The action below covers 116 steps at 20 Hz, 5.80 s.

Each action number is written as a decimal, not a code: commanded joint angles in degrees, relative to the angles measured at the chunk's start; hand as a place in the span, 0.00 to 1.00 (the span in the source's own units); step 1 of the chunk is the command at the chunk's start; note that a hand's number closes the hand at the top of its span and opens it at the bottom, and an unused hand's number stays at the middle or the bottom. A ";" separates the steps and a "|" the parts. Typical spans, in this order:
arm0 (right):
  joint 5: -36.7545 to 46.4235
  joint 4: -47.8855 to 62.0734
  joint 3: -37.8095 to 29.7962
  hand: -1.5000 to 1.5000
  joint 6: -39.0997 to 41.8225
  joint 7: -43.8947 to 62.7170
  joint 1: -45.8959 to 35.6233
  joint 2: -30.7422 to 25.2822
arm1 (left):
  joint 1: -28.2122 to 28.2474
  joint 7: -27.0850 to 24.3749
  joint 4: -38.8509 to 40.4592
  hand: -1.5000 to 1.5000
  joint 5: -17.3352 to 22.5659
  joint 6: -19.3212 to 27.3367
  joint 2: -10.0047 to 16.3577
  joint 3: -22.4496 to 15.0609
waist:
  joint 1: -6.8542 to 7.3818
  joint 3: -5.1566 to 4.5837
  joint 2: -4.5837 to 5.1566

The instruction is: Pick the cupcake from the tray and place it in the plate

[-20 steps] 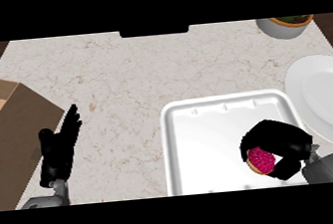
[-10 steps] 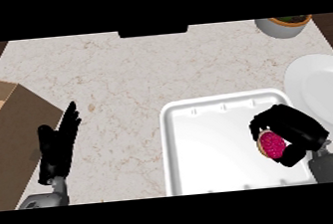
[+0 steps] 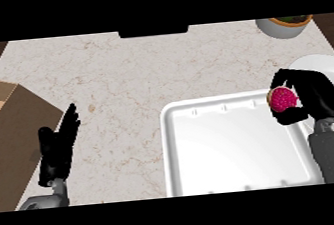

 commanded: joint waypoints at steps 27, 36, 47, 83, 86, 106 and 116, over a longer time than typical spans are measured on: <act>-4.09 34.41 -20.42 1.00 -17.22 1.02 -13.67 -17.21 | 0.11 -3.48 2.04 0.50 0.04 -3.09 -0.28 2.06 | 1.17 0.08 0.45; -6.33 48.56 -18.99 1.00 -1.81 -2.04 -16.51 -22.82 | -1.97 -0.62 1.18 0.50 -1.70 -1.29 -1.68 0.92 | 1.11 0.08 0.46; -20.33 54.39 -29.36 0.00 0.49 -26.56 -19.60 -25.56 | -1.81 2.90 -1.03 0.50 -1.92 -0.43 -1.62 1.41 | 0.02 0.21 0.00; -40.06 67.74 -31.71 0.00 1.10 -43.27 -11.17 -27.21 | -0.74 -0.43 0.62 0.50 -2.64 -2.57 -3.26 1.20 | 0.98 0.15 0.38; -40.13 68.70 -31.31 0.00 0.89 -42.27 -12.75 -29.47 | -3.38 2.89 -0.58 0.50 -3.14 -1.34 -3.40 1.57 | 1.18 0.19 0.48; -44.99 72.91 -33.68 0.00 0.81 -46.31 -5.21 -35.05 | 1.31 2.71 -4.38 0.50 -2.45 -3.07 -3.33 1.26 | 1.50 0.34 0.56; -46.96 73.59 -35.52 0.00 -1.22 -46.18 -2.53 -37.56 | 2.26 -3.62 0.70 0.50 -2.66 -2.51 -4.81 1.53 | 1.58 0.43 0.80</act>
